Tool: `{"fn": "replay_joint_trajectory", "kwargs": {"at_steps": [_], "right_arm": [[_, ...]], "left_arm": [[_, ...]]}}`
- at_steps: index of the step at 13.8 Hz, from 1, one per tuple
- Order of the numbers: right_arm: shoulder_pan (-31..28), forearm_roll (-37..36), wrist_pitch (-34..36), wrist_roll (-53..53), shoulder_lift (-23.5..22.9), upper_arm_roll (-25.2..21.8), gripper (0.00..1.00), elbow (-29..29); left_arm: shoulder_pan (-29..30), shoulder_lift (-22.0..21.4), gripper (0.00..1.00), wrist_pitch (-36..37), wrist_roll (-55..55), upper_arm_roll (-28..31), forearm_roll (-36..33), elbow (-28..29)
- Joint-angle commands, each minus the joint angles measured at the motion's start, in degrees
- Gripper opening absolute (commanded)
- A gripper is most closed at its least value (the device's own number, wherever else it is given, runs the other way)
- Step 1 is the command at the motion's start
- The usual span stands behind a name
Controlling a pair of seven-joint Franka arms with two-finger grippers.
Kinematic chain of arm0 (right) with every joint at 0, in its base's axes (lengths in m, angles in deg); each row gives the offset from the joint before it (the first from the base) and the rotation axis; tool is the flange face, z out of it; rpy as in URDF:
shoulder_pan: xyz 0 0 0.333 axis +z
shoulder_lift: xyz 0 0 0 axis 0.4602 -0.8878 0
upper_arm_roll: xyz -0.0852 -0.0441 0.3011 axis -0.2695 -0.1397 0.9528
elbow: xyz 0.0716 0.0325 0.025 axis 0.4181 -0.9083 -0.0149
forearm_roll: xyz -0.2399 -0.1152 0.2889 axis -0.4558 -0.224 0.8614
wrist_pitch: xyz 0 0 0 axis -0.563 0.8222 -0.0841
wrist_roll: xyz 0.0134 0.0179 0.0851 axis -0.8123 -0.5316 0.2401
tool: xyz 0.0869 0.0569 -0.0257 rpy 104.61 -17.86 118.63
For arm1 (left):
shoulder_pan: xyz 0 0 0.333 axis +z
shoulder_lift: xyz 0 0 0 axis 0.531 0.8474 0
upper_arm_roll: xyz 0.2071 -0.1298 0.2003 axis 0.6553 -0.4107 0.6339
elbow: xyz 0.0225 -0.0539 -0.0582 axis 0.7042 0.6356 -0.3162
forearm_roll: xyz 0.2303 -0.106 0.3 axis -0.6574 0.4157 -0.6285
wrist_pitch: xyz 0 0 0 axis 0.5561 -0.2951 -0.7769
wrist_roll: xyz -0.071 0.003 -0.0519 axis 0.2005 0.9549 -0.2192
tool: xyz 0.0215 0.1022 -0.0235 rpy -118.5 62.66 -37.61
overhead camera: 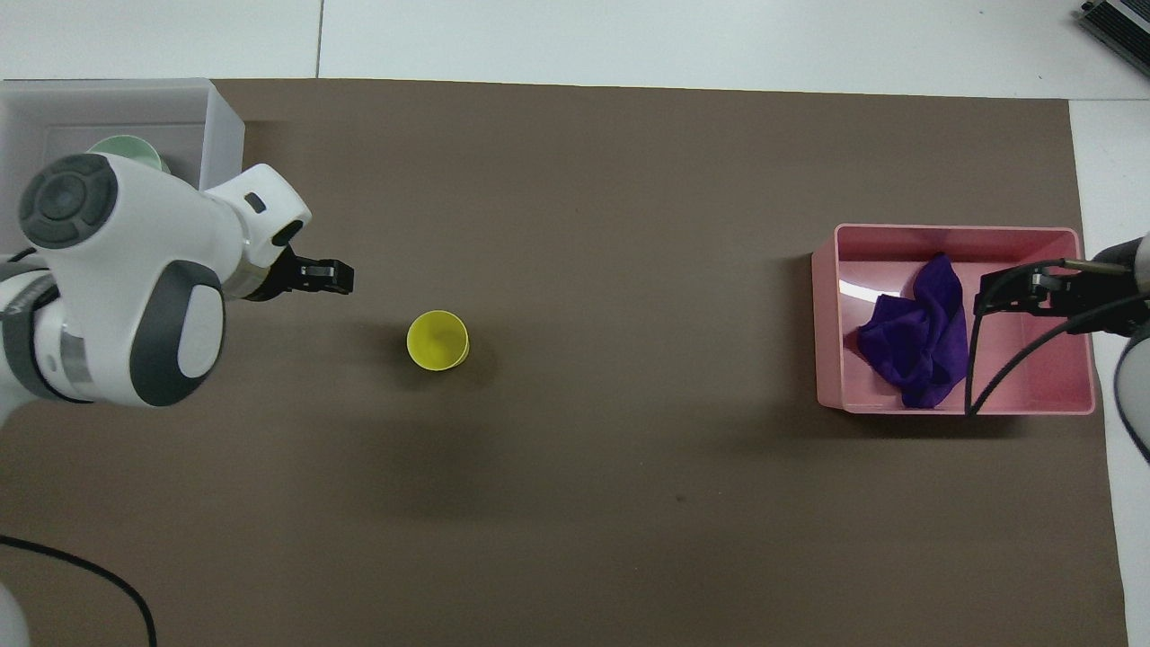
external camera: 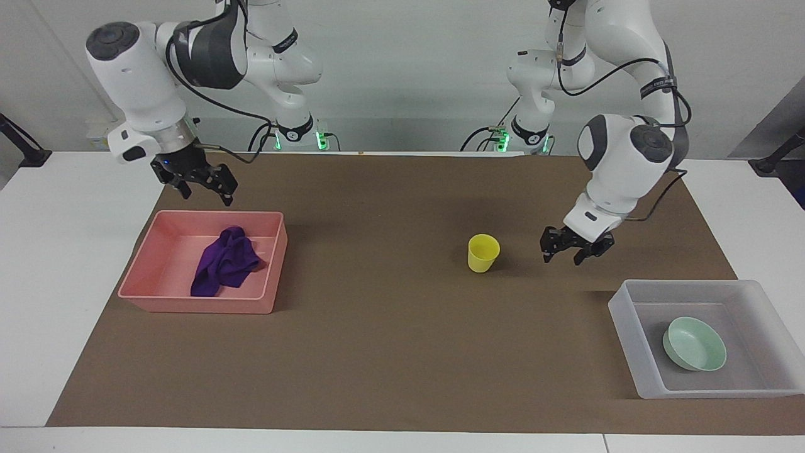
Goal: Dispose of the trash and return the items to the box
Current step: 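Release the cloth while the left gripper reaches the yellow cup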
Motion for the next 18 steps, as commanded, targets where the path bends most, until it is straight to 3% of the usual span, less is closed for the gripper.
{"fn": "replay_joint_trajectory", "kwargs": {"at_steps": [1,5,9,10,12,13,18], "right_arm": [[-0.2,-0.5,6.3,-0.1,-1.2,-0.2,1.0,6.8],[0.2,-0.5,10.7,1.5,0.1,-1.3,1.0,9.1],[1.0,0.0,10.8,1.5,0.3,-1.6,1.0,8.9],[0.9,0.0,10.8,1.6,0.3,-1.4,1.0,9.1],[0.9,-0.1,10.8,1.5,0.3,-1.4,1.0,9.1],[1.0,-0.1,10.8,1.5,0.3,-1.4,1.0,9.1],[1.5,-0.4,11.7,1.6,0.4,-1.3,1.0,9.1]], "left_arm": [[-5.7,-4.4,0.74,-7.8,-5.8,1.0,-1.4,8.9],[-9.0,-4.6,0.72,-8.4,-6.8,0.9,-1.4,10.3],[-12.3,-3.0,0.68,-16.5,-10.0,1.0,-1.4,14.1],[-12.9,-1.8,0.55,-17.5,-10.0,1.0,-1.3,14.5],[-12.2,-1.6,0.14,-17.7,-9.5,1.0,-1.3,14.1],[-11.7,-1.6,0.0,-17.6,-9.1,1.0,-1.3,14.0],[-6.4,-4.0,0.0,-14.1,-7.8,1.2,-1.4,12.7]]}}
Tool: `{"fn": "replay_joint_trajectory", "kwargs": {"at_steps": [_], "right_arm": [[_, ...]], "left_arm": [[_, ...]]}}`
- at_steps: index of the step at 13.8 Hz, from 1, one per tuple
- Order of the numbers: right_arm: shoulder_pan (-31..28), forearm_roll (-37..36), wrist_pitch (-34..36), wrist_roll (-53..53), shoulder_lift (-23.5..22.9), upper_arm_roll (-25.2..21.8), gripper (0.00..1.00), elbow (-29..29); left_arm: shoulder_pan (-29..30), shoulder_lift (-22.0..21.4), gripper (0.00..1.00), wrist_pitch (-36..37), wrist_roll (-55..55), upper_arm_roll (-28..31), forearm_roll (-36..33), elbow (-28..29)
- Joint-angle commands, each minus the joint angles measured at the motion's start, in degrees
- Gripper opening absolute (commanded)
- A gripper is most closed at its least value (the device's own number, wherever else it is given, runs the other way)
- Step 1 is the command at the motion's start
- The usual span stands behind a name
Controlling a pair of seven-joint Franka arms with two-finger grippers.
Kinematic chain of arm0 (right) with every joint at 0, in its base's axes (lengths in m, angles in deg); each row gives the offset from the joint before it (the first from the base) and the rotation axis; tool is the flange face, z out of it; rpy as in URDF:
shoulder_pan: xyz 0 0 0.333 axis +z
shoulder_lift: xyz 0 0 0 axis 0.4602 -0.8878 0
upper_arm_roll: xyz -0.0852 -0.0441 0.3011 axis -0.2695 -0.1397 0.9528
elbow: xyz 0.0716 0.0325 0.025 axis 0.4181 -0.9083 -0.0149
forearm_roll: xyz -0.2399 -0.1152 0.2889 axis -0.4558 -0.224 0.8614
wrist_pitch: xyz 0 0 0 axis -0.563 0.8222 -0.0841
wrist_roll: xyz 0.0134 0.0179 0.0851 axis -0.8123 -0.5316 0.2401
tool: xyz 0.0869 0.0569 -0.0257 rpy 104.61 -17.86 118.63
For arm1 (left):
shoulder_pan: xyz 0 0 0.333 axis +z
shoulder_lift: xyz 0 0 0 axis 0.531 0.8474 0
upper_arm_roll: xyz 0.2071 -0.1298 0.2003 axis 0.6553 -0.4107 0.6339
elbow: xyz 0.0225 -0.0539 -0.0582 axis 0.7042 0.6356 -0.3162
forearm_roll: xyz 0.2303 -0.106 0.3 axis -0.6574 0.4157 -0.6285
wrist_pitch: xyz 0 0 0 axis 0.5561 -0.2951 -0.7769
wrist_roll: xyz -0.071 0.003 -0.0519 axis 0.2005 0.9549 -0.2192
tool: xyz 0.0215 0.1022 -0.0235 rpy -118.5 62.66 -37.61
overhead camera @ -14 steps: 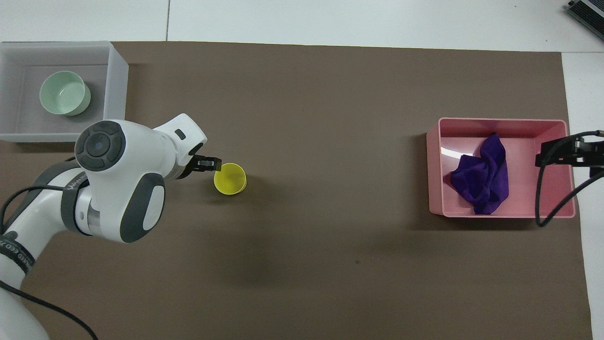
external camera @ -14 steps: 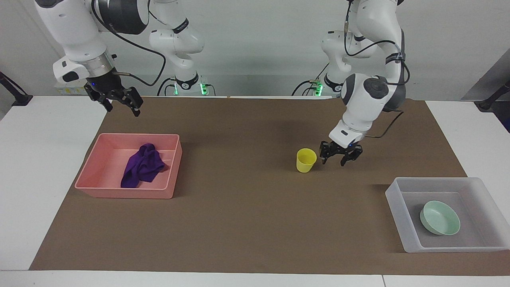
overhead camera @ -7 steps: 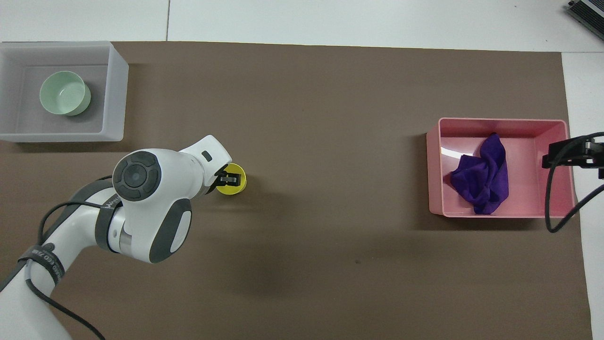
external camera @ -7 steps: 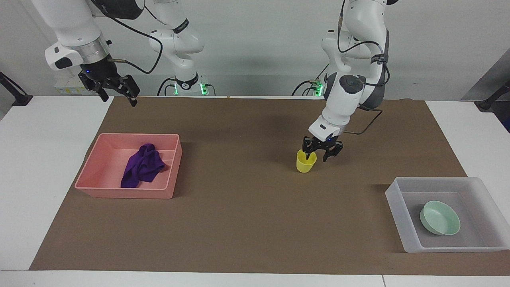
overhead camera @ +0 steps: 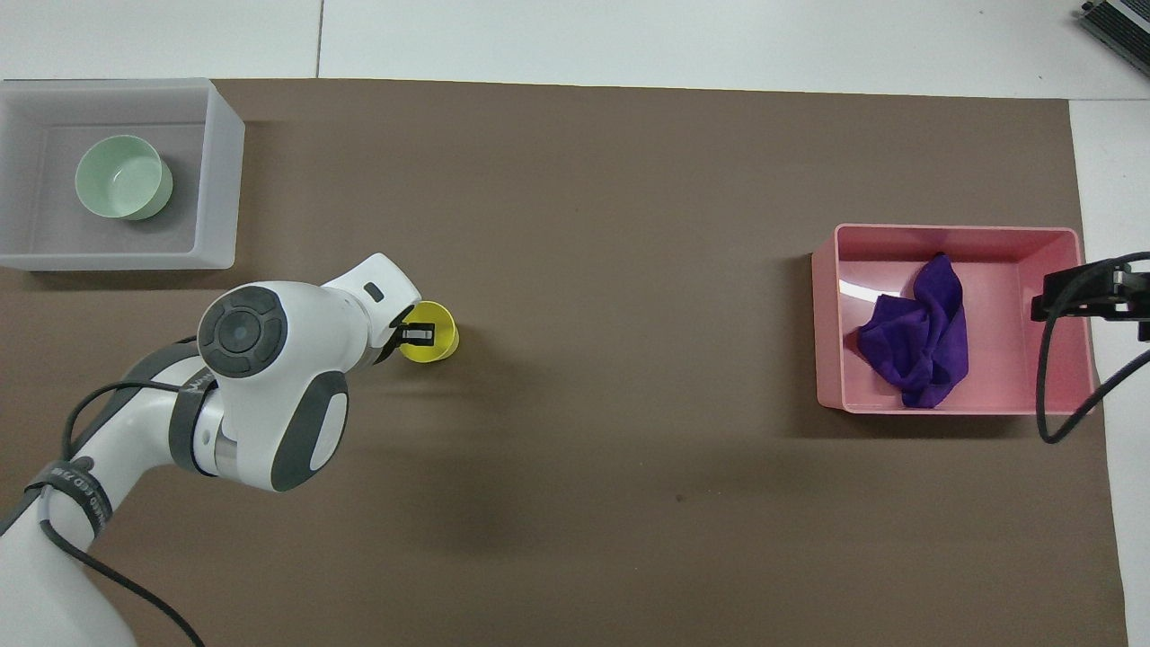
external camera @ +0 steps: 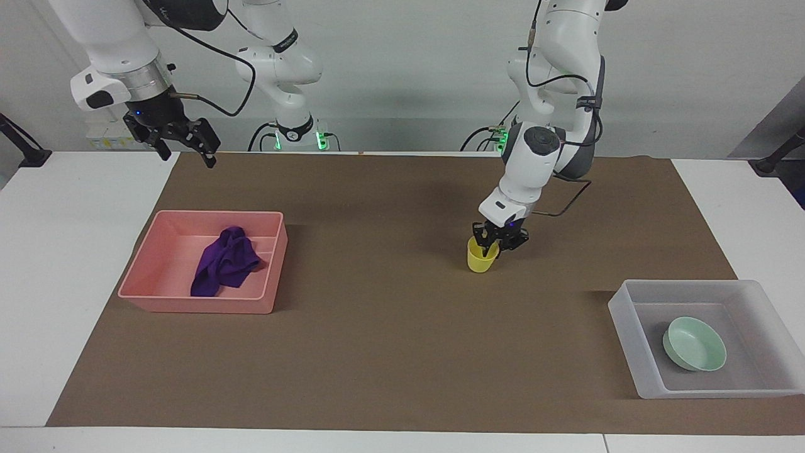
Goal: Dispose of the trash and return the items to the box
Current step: 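Grasp the yellow cup with the left gripper and carry it to the box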
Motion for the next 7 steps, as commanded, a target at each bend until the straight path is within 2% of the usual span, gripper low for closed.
{"fn": "replay_joint_trajectory", "kwargs": {"at_steps": [1,5,7], "right_arm": [[0.3,-0.2,1.9,0.8,0.3,-0.1,1.0,0.6],[0.4,-0.3,2.4,0.9,0.7,-0.1,1.0,0.2],[0.4,-0.3,2.5,0.9,0.9,0.0,1.0,-0.2]], "left_arm": [[4.7,-3.1,0.0,5.3,0.9,-0.1,-1.4,-1.5],[13.0,-8.3,0.0,12.3,7.2,-0.1,-1.3,-3.4],[17.0,-9.4,0.0,15.3,8.4,0.0,-1.3,-3.5]]}}
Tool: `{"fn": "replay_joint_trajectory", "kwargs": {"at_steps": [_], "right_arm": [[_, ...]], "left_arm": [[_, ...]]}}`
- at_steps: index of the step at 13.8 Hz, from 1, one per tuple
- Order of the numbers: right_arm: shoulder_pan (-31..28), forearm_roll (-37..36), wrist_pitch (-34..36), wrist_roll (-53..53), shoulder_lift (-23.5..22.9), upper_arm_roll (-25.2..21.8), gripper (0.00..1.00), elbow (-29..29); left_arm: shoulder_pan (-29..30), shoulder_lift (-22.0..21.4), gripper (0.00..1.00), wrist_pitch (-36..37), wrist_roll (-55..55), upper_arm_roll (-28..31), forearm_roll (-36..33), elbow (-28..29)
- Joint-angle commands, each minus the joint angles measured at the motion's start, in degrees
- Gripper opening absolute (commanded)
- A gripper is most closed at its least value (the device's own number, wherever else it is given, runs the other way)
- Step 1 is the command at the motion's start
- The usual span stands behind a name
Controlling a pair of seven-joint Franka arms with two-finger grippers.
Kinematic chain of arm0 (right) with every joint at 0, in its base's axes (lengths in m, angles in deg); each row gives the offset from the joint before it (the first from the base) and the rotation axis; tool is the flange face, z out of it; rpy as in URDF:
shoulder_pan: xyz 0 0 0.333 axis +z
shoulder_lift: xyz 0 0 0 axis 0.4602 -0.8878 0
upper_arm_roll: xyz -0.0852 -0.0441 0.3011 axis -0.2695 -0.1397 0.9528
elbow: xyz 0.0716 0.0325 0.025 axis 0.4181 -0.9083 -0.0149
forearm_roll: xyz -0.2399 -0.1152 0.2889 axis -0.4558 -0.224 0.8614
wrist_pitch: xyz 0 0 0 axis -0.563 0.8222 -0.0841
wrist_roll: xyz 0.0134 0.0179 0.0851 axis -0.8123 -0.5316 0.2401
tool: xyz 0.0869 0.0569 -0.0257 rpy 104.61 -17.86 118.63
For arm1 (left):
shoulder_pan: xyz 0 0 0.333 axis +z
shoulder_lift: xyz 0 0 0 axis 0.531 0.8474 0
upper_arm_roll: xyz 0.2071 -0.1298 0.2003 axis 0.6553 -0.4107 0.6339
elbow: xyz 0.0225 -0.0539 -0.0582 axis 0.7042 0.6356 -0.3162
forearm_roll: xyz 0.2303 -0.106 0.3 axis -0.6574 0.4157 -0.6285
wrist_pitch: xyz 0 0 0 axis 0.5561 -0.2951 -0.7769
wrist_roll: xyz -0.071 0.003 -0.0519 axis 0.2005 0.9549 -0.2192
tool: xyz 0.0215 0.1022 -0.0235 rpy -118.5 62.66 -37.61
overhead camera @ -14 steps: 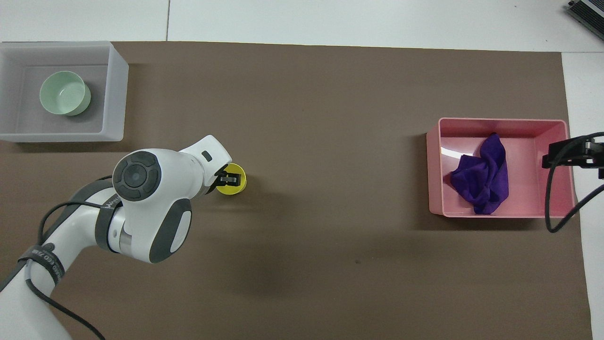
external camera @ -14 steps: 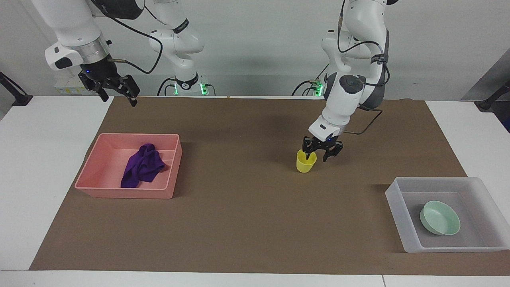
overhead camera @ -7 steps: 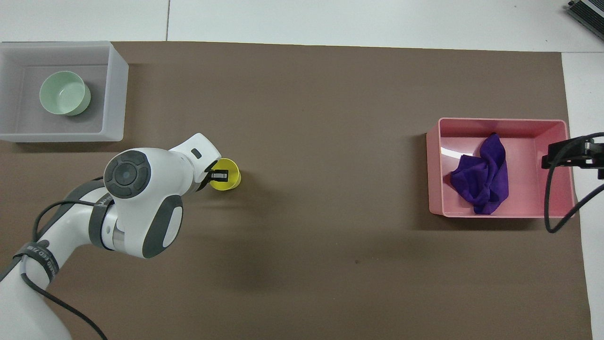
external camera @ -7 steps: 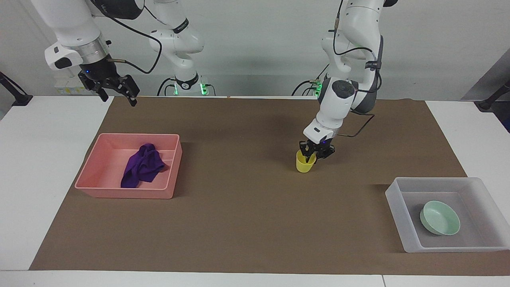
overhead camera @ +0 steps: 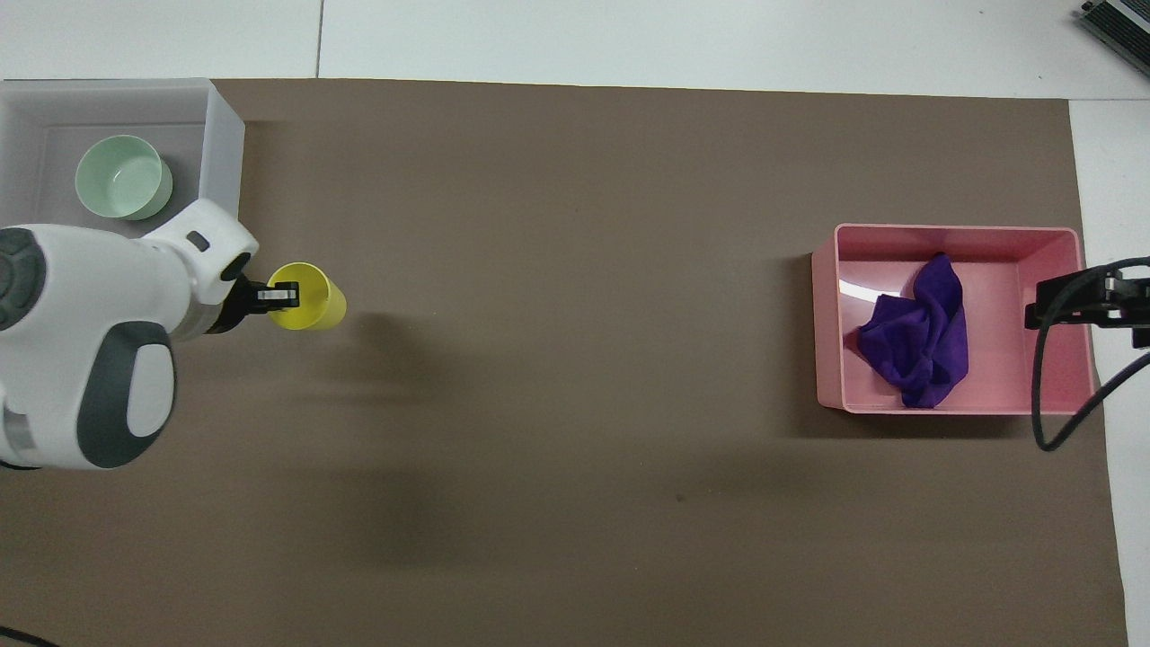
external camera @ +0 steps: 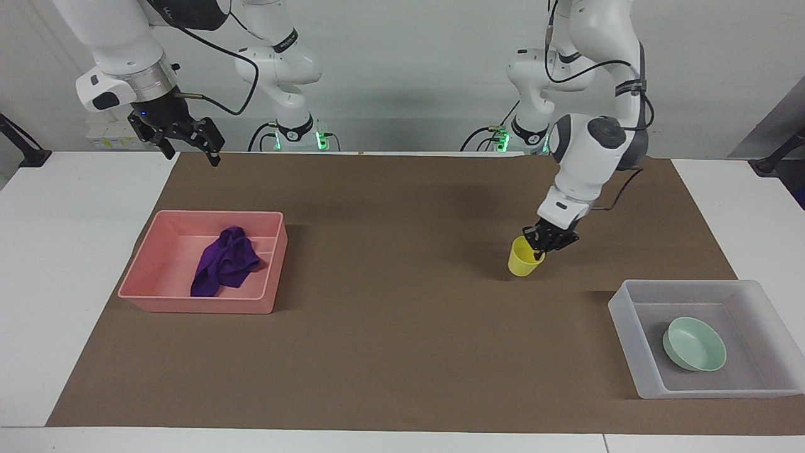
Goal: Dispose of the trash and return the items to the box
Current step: 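Grasp the yellow cup with the left gripper and carry it to the box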
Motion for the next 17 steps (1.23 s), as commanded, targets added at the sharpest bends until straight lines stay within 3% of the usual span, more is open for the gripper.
{"fn": "replay_joint_trajectory", "kwargs": {"at_steps": [1,6,8,10,14,17], "right_arm": [[0.1,-0.4,1.2,1.4,1.0,0.0,1.0,-0.2],[0.1,-0.5,1.2,2.3,1.0,1.7,1.0,-0.1],[0.1,-0.5,1.2,2.3,1.1,1.7,1.0,-0.1],[0.1,-0.4,1.3,2.2,1.1,1.7,1.0,-0.1],[0.1,-0.2,1.3,2.2,1.1,1.7,1.0,-0.1],[0.0,-0.1,1.0,2.4,1.1,1.6,1.0,-0.1]], "left_arm": [[5.3,-2.5,0.0,4.0,1.3,-0.5,-1.2,-0.3],[14.5,-0.4,0.0,3.5,4.3,-0.5,-0.6,-7.3],[16.3,0.8,0.0,-1.7,6.5,-0.5,-0.6,-7.5],[18.5,6.0,0.0,-5.5,6.5,-0.5,-0.5,-11.7],[20.3,14.6,0.0,-4.3,6.5,-0.5,-0.4,-22.6],[21.8,24.4,0.0,-3.5,6.5,-0.6,-0.5,-32.8]]}}
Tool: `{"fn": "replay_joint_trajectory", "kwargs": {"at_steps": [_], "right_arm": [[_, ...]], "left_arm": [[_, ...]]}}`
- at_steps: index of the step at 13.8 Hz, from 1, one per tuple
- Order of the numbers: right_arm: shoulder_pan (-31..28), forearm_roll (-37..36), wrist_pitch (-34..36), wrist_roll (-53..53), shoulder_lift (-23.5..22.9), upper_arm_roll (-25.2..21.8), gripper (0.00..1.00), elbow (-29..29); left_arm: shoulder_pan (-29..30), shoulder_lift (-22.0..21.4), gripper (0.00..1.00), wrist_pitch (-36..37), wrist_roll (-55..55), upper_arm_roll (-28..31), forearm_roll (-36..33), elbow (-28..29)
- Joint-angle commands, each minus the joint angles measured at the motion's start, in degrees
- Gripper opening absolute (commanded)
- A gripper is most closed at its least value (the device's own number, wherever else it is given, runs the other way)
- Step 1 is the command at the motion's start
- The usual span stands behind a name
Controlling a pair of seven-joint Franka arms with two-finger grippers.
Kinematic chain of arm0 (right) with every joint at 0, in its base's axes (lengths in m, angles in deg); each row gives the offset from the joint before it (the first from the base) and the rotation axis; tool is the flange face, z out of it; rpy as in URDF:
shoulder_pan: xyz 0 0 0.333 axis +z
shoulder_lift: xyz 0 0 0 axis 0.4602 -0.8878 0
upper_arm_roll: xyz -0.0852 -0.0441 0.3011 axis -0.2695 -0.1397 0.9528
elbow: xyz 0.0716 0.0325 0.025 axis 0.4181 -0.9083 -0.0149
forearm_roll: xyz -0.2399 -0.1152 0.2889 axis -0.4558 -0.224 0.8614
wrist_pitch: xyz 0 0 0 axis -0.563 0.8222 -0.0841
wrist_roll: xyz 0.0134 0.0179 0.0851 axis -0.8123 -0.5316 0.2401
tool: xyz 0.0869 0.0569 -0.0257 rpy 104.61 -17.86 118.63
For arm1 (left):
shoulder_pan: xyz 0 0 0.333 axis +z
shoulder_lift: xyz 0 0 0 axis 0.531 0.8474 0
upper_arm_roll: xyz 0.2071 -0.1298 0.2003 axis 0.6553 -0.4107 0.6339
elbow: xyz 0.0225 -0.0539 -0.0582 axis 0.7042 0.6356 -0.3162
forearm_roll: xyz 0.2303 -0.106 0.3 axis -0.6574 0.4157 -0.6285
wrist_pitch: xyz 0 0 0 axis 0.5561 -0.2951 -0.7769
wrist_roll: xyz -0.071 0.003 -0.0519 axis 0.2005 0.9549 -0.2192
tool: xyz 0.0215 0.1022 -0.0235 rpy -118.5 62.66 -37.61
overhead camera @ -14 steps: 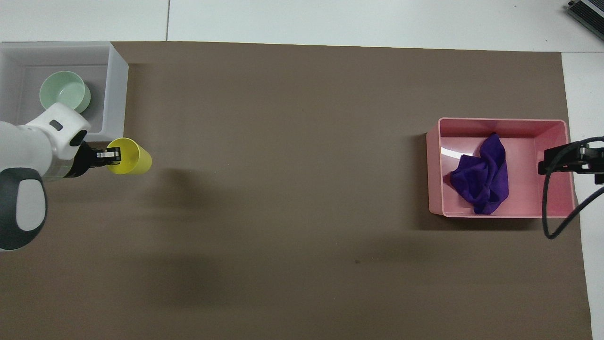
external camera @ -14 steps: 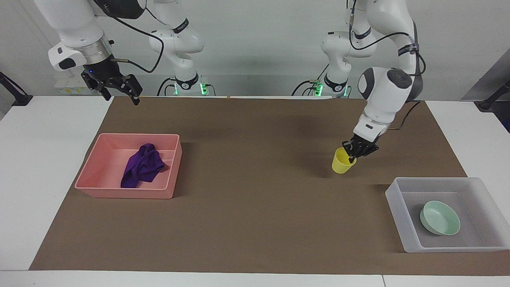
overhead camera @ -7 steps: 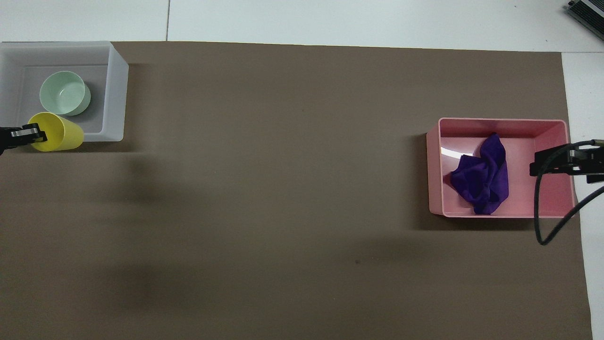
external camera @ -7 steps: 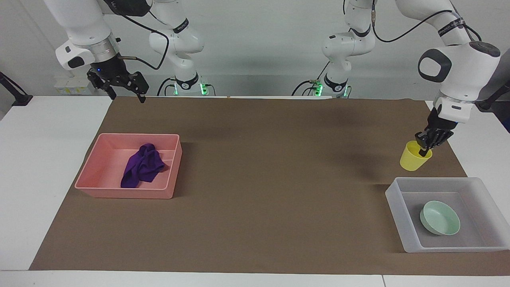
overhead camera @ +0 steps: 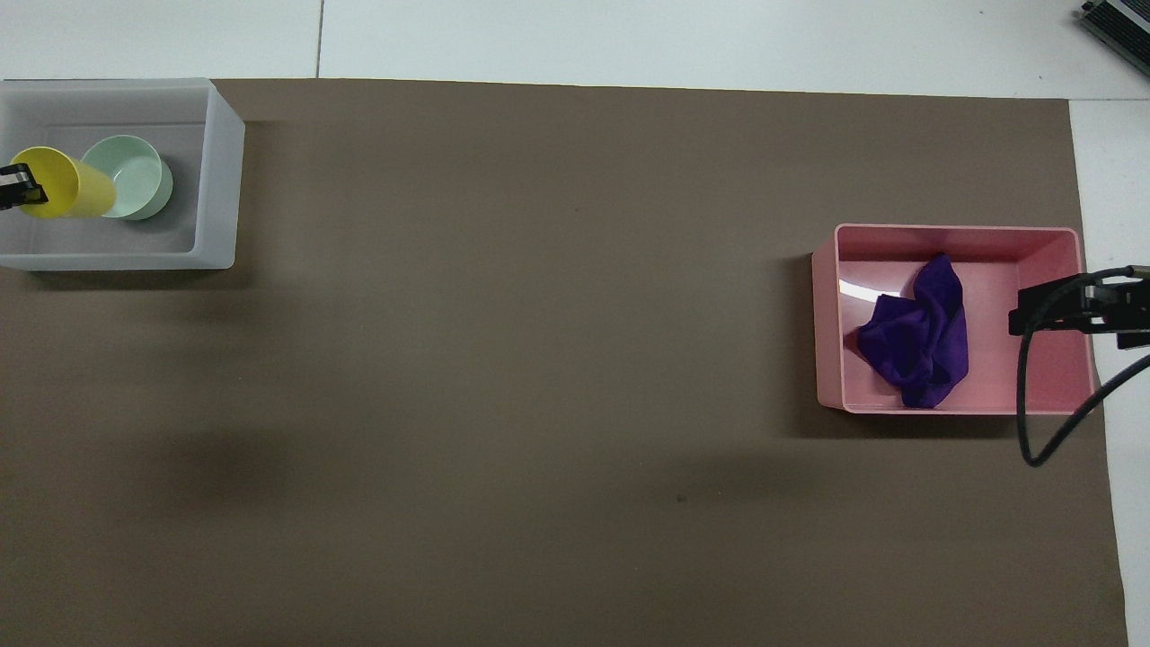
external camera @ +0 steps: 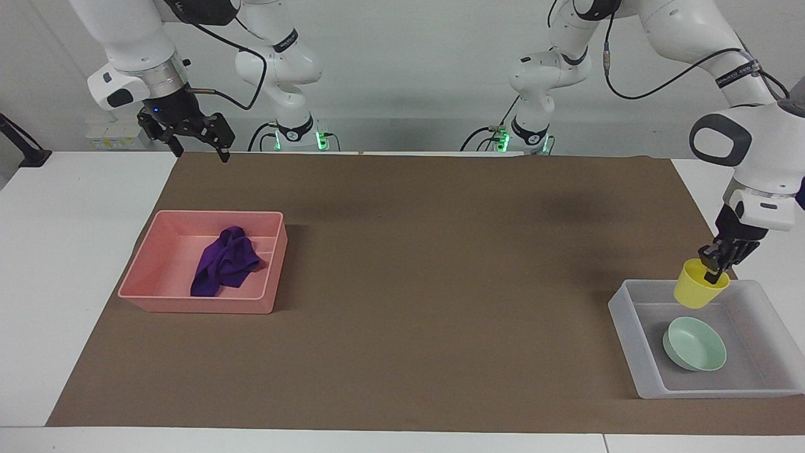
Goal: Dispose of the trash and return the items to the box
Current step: 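Grasp the yellow cup with the left gripper and carry it to the box, then lower the yellow cup into the green bowl with the left gripper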
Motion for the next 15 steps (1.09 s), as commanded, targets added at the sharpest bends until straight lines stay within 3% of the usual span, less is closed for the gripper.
{"fn": "replay_joint_trajectory", "kwargs": {"at_steps": [1,5,11,12,13,15], "right_arm": [[-0.3,-0.1,0.5,1.3,0.7,0.0,1.0,-0.1],[-0.3,0.0,0.5,1.3,0.7,0.0,1.0,-0.1],[-0.3,0.2,0.5,1.2,0.7,0.0,1.0,-0.1],[-0.3,0.2,0.5,1.2,0.7,0.0,1.0,-0.1],[-0.3,0.2,0.6,1.2,0.7,0.0,1.0,-0.1],[-0.3,0.2,0.7,1.2,0.7,0.0,1.0,-0.1]], "left_arm": [[1.8,10.1,0.0,1.6,0.6,-0.7,-0.5,-11.4],[2.8,15.0,0.0,0.5,0.9,-1.6,-0.4,-14.0],[2.8,14.6,0.0,0.3,1.0,-1.5,-0.2,-10.9],[2.4,14.6,0.03,0.0,1.1,-1.5,-0.3,-10.8],[2.0,14.6,0.21,-0.3,1.1,-1.5,-0.2,-10.7],[2.0,14.5,0.28,-0.3,1.1,-1.5,-0.2,-10.2]]}}
